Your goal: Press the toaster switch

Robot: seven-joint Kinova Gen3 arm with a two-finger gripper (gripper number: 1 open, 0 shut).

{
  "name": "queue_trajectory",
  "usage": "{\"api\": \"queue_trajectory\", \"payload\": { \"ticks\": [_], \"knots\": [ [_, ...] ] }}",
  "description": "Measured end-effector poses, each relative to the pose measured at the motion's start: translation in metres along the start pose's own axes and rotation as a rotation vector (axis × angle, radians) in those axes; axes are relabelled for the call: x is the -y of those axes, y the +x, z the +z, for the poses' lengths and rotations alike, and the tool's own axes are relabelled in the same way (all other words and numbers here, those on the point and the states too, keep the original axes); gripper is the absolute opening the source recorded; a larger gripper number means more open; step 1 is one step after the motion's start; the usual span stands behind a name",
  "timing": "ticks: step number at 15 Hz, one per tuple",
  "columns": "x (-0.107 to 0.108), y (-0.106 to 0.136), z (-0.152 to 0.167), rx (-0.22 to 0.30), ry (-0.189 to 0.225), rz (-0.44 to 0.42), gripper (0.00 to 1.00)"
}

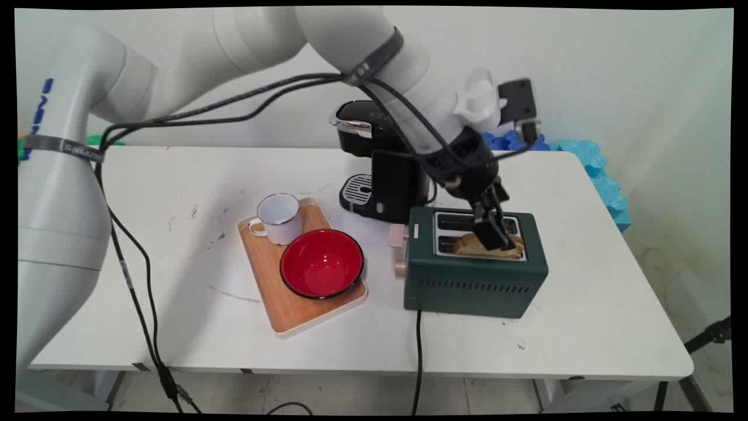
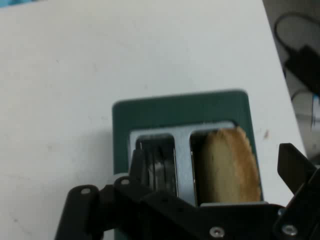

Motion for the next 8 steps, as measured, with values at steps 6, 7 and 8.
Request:
{"api": "queue_trajectory", "payload": {
  "ticks": [6, 7, 8],
  "knots": [
    [-0.006, -0.014, -0.067, -0.118, 0.040, -0.097, 1.00],
    [-0.007, -0.022, -0.077, -0.131, 0.044, -0.104, 1.00],
    [-0.008, -0.028, -0.084, -0.139, 0.046, -0.108, 1.00]
  ]
}}
